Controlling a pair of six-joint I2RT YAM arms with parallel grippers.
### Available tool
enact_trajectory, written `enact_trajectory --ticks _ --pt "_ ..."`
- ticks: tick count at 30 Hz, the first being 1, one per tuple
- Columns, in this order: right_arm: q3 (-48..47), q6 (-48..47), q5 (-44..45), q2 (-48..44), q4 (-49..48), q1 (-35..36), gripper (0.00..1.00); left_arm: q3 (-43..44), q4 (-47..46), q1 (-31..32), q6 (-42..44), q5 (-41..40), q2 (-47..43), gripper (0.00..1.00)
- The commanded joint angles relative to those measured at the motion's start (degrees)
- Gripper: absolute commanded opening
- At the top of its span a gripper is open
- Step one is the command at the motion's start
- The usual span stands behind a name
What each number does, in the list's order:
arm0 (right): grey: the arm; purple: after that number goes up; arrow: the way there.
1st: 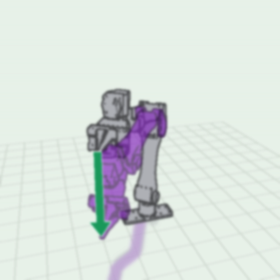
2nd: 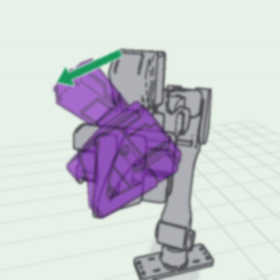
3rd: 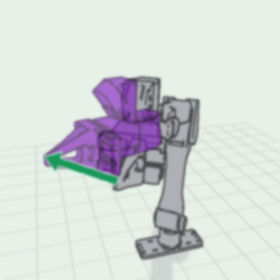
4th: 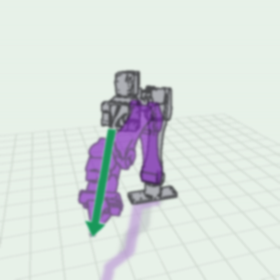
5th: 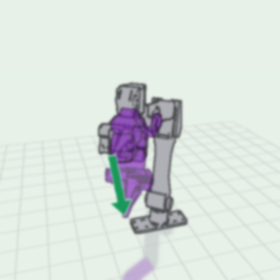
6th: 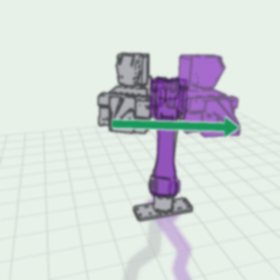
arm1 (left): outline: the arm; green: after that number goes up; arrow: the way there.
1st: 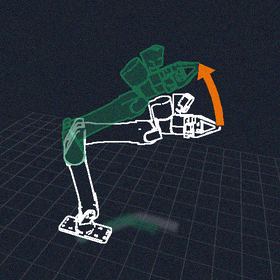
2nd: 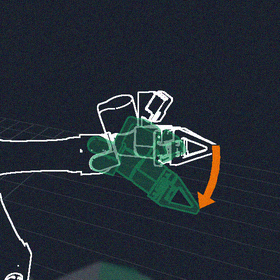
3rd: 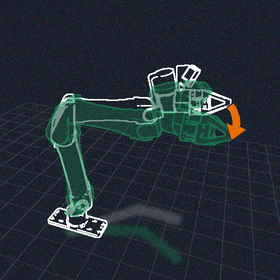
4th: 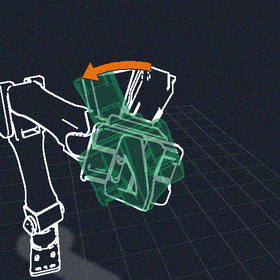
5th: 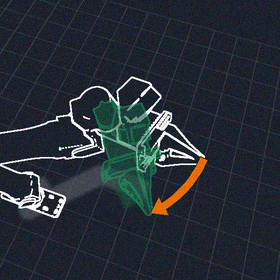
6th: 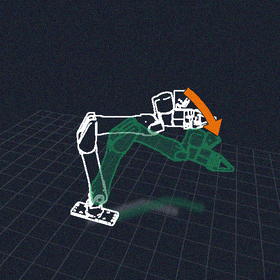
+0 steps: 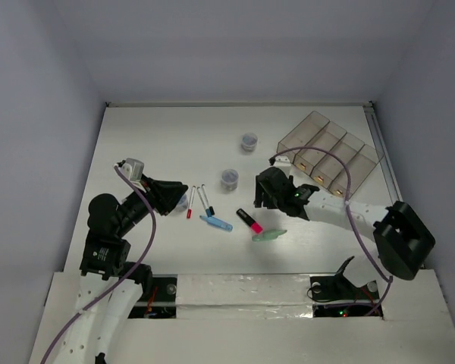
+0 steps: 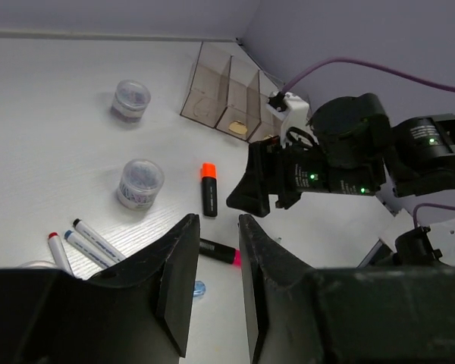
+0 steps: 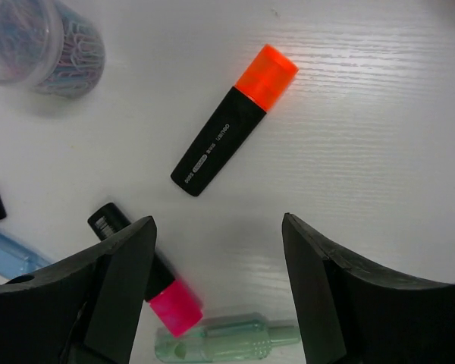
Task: Sort the stationery into containers
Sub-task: Pick up the pen from the center of the board.
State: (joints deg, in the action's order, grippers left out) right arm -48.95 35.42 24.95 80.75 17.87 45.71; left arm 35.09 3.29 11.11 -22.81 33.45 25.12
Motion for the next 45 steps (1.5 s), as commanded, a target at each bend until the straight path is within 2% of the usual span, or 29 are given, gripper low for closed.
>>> enact_trajectory --ticks 1,2,6,9,14,17,18,23,24,26,30,35,39,42,45 --pt "-3.3 0.9 -0.9 4.1 -4.9 -2.0 0.73 -0.6 -2.1 0.2 0.3 -0.8 -0.4 0.24" --pt "-4.0 1.1 -1.2 5.0 -5.1 -2.6 0.73 -0.6 -2.1 0.2 0.3 -1.1 -0.5 0.25" --pt "-5.7 1.4 -1.7 11.2 -7.2 -4.1 0.71 -0.6 -2.0 0.2 0.3 -1.5 -0.6 0.42" --pt "-8.6 1.1 -1.6 14.6 -7.3 -4.7 0.7 -0.6 -2.0 0.7 0.3 -1.6 -0.8 0.49" --pt "-11.8 0.4 -1.2 20.3 -7.7 -4.7 0.68 -0.6 -2.1 0.8 0.2 -1.6 -0.7 0.53" --pt "-14.4 0.0 1.2 23.2 -4.9 -4.7 0.6 -0.7 -2.1 1.3 0.2 -1.7 -0.6 0.54" --pt "-14.6 -0.3 1.6 23.6 -4.4 -4.7 0.51 -0.6 -2.1 1.3 0.2 -1.7 -0.6 0.54" --pt "-16.8 -2.7 4.6 26.0 -2.1 -4.7 0.51 -0.7 -2.1 1.3 0.2 -1.7 -0.5 0.55" --pt "-17.2 -3.4 5.0 27.4 -1.4 -4.7 0.4 -0.6 -2.1 1.3 0.3 -1.7 -0.6 0.55" --pt "-18.0 -4.3 5.8 28.4 -0.8 -4.7 0.26 -0.6 -2.1 1.3 0.2 -1.8 -0.5 0.55" --pt "-18.2 -5.1 6.0 26.7 -2.1 -4.7 0.13 -0.6 -2.1 1.3 0.2 -1.8 -0.2 0.55" --pt "-19.9 -7.6 7.6 18.7 -4.9 -5.2 0.12 -0.6 -1.9 1.3 0.2 -1.9 0.4 0.56" --pt "-21.1 -9.8 4.7 12.8 -7.2 -11.9 0.12 -0.6 -1.9 1.3 0.2 -2.0 0.6 0.56" --pt "-22.8 -10.7 0.9 11.6 -8.5 -16.9 0.13 -0.6 -1.8 1.3 0.2 -2.1 0.5 0.56" --pt "-27.4 -12.7 -1.0 15.2 -8.8 -22.3 0.14 -0.6 -1.9 1.3 0.2 -2.0 0.5 0.56"
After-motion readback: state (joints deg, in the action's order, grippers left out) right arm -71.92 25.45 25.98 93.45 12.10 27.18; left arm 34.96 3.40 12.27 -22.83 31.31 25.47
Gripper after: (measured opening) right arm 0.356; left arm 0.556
